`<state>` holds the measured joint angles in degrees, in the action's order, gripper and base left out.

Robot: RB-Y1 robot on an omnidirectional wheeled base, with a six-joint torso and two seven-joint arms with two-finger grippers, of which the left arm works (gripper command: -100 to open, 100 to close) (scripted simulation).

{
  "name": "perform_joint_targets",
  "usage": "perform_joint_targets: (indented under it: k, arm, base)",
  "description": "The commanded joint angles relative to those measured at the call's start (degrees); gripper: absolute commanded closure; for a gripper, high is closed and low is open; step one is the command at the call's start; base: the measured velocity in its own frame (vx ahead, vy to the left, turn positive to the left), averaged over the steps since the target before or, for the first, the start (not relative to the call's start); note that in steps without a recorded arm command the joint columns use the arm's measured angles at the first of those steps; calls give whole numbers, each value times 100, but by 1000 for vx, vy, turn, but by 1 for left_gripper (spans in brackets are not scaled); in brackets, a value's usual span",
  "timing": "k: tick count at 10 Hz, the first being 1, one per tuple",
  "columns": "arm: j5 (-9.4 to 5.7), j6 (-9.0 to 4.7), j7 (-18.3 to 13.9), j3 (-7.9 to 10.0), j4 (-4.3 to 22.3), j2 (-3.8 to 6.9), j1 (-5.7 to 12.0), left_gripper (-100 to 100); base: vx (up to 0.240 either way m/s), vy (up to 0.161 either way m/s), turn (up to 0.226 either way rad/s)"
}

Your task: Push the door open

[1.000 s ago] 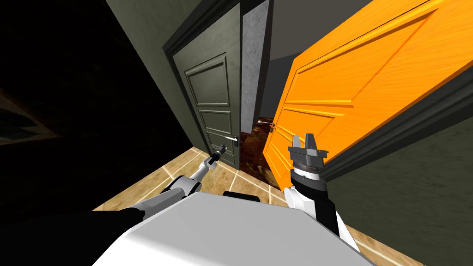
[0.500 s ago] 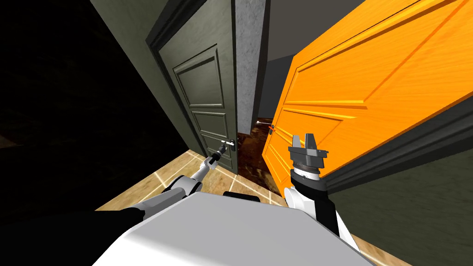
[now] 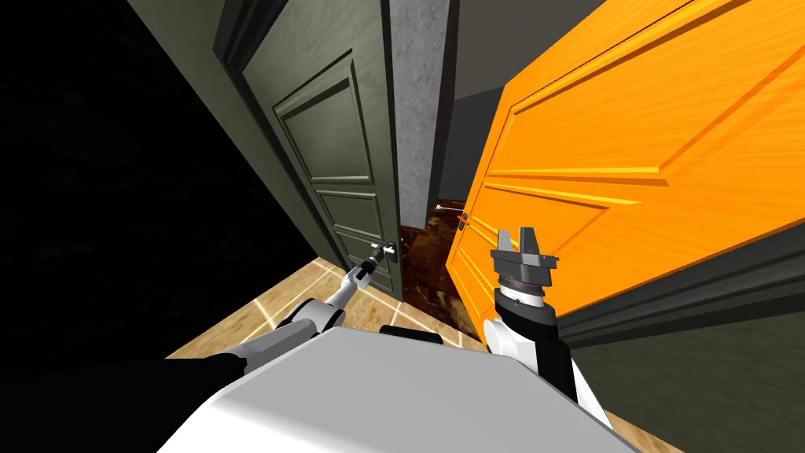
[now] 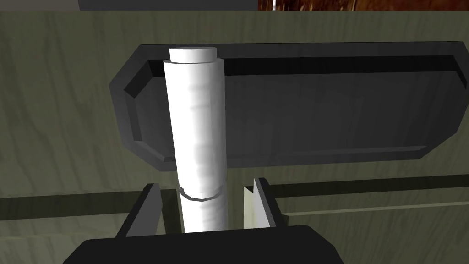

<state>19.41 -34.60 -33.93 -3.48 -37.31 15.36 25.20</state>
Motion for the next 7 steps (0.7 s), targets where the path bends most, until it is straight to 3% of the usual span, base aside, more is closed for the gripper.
perform_joint_targets:
  k: [1,5,7]
  arm:
    - [0,7,-2,1,3,2,-1,100]
    - [0,7,-2,1,3,2,-1,100]
    - [-37,53,111,86,10,-41,10,100]
  base:
    - [-31,7,-14]
    - [-7,3,-1]
    - [138,-28,43]
